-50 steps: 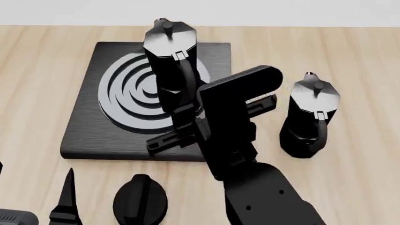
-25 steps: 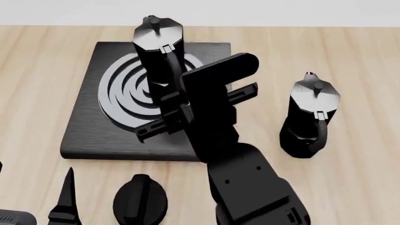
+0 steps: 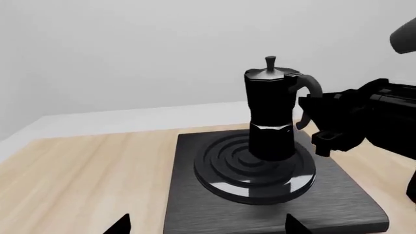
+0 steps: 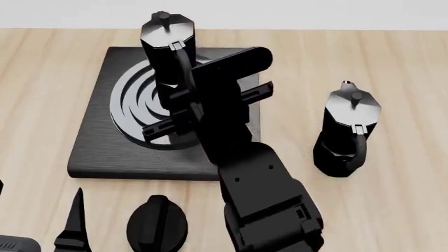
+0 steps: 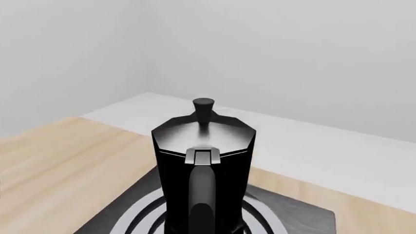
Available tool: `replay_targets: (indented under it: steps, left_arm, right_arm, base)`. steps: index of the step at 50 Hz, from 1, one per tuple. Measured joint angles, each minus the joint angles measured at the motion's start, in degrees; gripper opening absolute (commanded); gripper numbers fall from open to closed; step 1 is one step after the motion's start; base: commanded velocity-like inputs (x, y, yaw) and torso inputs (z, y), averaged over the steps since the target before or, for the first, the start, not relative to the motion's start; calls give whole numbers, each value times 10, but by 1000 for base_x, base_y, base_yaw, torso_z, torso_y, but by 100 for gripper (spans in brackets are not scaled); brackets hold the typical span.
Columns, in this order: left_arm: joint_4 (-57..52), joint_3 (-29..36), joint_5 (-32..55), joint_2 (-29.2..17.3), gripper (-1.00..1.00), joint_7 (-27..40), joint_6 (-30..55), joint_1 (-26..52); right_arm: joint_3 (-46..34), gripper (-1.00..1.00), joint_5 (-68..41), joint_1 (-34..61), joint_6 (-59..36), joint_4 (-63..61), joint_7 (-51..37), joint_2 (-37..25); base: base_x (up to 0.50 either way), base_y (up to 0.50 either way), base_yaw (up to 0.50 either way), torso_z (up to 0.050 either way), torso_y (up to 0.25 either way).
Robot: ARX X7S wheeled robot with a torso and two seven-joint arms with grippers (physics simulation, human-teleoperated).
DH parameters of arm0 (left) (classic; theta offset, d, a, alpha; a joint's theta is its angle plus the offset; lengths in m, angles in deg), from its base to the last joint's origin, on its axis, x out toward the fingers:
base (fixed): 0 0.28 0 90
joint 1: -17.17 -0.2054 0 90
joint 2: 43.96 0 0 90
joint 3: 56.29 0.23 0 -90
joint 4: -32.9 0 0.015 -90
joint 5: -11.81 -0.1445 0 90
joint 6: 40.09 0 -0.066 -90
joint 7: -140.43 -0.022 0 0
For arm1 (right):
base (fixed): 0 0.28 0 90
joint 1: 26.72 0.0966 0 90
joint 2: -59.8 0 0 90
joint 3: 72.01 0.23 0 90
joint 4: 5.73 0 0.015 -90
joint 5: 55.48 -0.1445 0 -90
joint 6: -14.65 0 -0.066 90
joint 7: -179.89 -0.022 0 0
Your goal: Put the right moka pot on the stove.
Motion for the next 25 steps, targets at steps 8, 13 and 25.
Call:
replay_targets:
  steps: [8,13,25]
  left_arm:
    - [0,2,1,-1,100,0,1,1]
    - [0,3,2,-2,100,1,1,2]
    - [1,4,2,-3,100,1,-2,1]
  right_arm:
    - [-26,-100,-22,24,37,62,1,13]
    - [-58,-100,-52,42,66,106,-3,17]
    - [-203,-100,-189,92,157,218,-22,23]
  base:
    - [0,0,0,0,1]
    - [0,0,0,2,0]
    - [0,0,0,0,1]
